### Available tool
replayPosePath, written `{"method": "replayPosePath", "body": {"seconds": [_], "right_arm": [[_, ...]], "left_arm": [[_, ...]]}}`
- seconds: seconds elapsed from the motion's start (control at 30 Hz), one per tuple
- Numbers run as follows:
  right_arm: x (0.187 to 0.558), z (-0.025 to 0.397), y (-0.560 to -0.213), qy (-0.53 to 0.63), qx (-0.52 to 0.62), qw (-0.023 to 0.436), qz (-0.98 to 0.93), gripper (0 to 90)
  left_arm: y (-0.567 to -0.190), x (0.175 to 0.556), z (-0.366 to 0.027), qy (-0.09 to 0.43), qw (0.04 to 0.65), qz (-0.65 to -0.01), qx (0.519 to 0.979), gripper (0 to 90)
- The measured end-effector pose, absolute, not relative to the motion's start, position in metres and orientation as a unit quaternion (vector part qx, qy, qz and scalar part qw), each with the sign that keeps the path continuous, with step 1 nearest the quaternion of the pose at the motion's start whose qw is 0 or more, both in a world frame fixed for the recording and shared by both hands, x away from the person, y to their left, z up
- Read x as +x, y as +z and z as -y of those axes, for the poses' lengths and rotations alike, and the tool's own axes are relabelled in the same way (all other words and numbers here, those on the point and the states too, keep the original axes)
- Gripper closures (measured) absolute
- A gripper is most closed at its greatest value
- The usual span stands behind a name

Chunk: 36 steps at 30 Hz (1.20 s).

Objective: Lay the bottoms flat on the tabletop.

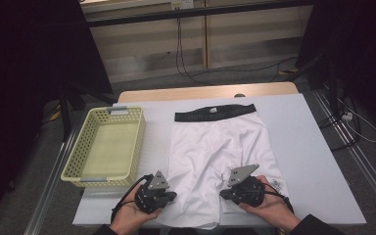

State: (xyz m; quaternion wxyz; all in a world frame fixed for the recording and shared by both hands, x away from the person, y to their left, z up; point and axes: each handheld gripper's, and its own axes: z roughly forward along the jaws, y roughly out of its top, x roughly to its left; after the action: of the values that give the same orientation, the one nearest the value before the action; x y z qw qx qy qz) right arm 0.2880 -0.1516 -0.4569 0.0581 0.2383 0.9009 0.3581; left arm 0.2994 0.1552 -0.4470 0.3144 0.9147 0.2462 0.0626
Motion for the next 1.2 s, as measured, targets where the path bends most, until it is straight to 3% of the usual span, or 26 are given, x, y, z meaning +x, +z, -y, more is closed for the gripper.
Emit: {"method": "replayPosePath", "body": {"seconds": [0.2,0.23,0.3,0.43,0.63,0.83,0.9,1.03,1.2], "right_arm": [[0.274,0.153,-0.453,0.359,0.221,0.016,-0.907,89.0],[0.273,0.154,-0.453,0.359,0.217,0.018,-0.908,86.3],[0.272,0.159,-0.45,0.366,0.222,0.021,-0.903,69.0],[0.274,0.182,-0.445,0.374,0.256,0.055,-0.89,59.2],[0.28,0.24,-0.445,0.362,0.346,0.113,-0.858,60.7],[0.278,0.263,-0.457,0.322,0.369,0.118,-0.864,58.1],[0.277,0.261,-0.457,0.317,0.365,0.125,-0.866,59.5],[0.272,0.258,-0.455,0.311,0.356,0.125,-0.872,89.3],[0.264,0.262,-0.453,0.299,0.359,0.13,-0.875,90.0]], "left_arm": [[-0.444,0.287,-0.163,0.056,0.316,-0.256,0.912,90.0],[-0.443,0.288,-0.165,0.053,0.323,-0.26,0.908,90.0],[-0.442,0.291,-0.168,0.053,0.337,-0.271,0.9,86.8],[-0.44,0.299,-0.172,0.063,0.359,-0.286,0.886,80.4],[-0.439,0.307,-0.176,0.077,0.363,-0.296,0.88,69.6],[-0.44,0.31,-0.174,0.074,0.37,-0.299,0.876,62.1],[-0.439,0.311,-0.173,0.073,0.37,-0.296,0.878,61.2],[-0.439,0.313,-0.171,0.073,0.371,-0.292,0.879,61.2],[-0.439,0.316,-0.169,0.071,0.372,-0.291,0.879,60.9]]}}
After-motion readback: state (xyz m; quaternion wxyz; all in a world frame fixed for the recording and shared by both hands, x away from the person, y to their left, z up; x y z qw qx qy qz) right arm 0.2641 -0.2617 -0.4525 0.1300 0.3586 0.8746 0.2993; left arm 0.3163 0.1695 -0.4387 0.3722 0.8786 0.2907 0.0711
